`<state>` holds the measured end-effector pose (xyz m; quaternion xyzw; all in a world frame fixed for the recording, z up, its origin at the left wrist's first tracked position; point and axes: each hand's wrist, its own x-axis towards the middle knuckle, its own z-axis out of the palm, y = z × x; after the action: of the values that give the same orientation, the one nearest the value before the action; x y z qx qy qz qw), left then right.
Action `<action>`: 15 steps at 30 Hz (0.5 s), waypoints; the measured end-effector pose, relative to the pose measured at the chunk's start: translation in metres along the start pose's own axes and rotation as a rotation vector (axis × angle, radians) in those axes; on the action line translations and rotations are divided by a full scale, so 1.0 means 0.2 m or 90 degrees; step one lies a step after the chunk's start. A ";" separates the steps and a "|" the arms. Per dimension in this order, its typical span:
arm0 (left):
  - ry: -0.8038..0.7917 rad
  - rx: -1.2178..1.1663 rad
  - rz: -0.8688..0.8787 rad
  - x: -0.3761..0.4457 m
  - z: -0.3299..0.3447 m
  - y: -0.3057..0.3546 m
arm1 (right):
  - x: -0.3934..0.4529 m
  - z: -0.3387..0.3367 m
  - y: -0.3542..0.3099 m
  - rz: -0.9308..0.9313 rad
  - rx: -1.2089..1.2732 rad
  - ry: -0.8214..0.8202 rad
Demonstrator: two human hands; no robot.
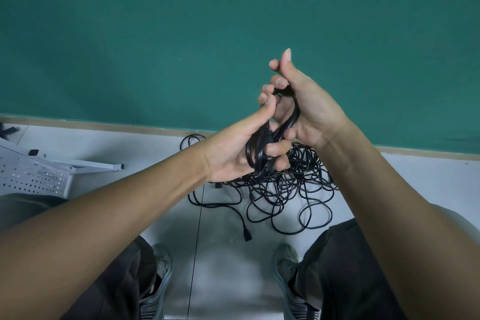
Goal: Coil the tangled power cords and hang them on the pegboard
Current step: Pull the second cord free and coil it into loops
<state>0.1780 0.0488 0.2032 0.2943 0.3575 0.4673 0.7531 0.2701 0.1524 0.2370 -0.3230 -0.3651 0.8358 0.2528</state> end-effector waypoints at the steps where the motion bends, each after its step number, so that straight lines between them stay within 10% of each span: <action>1: 0.008 -0.002 0.006 -0.01 0.00 0.00 | -0.01 0.00 0.01 -0.006 -0.008 -0.006; 15: 0.181 -0.153 0.129 -0.25 0.00 0.15 | -0.21 -0.07 0.42 0.046 -0.596 -0.205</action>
<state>0.1478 0.0144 0.2395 0.1680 0.3704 0.6165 0.6742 0.2931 0.0805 0.1793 -0.2812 -0.7243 0.6295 -0.0083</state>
